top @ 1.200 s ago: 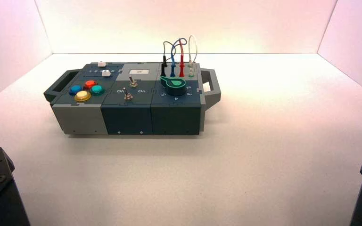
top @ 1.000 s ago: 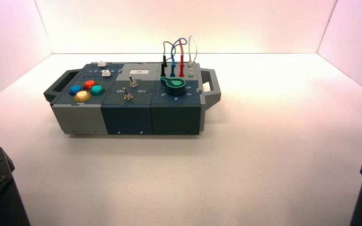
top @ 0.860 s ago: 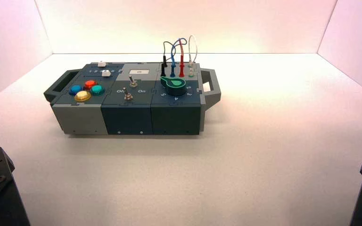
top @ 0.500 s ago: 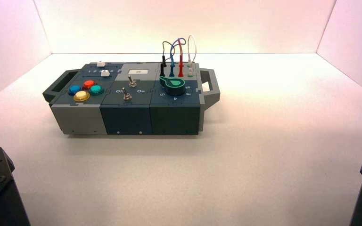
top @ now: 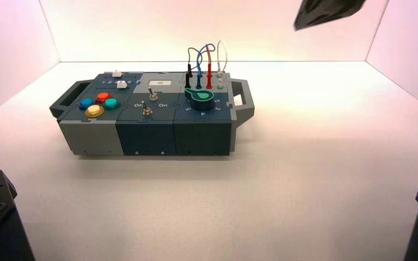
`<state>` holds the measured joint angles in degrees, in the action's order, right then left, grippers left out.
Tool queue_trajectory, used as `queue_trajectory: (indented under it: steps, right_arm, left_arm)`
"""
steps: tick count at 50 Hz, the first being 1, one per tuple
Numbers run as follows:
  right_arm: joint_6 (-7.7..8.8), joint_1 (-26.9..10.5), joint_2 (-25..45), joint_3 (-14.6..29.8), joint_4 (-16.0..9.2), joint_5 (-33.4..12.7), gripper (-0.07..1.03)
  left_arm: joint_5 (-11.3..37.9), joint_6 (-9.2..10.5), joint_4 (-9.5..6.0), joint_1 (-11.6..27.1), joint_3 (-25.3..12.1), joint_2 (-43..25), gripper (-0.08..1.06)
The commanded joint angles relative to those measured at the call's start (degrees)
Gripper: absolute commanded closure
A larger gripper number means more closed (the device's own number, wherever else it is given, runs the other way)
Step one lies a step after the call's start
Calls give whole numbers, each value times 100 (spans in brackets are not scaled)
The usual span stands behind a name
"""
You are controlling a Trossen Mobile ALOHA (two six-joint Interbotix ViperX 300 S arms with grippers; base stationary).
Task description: Flip the top switch on with the left gripper.
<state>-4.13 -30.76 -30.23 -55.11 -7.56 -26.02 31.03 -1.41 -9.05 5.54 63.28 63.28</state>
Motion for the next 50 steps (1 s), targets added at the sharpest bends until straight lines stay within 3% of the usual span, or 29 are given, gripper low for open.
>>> queue_trajectory:
  steps: [1, 14, 25, 50]
  right_arm:
    - [-9, -158, 615, 387, -97, 88, 98]
    - [0, -404, 2206, 1134, -158, 97, 98]
    - [0, -404, 2979, 1652, -167, 105, 98]
    - [9, -404, 3964, 1934, -167, 378, 98]
  left_arm:
    - [-44, 0, -18, 35, -237, -114, 101]
    - [70, 9, -26, 62, -343, -272, 101]
    - [97, -9, -26, 97, -448, -431, 101]
    - [272, -79, 9, 97, -545, -448, 101]
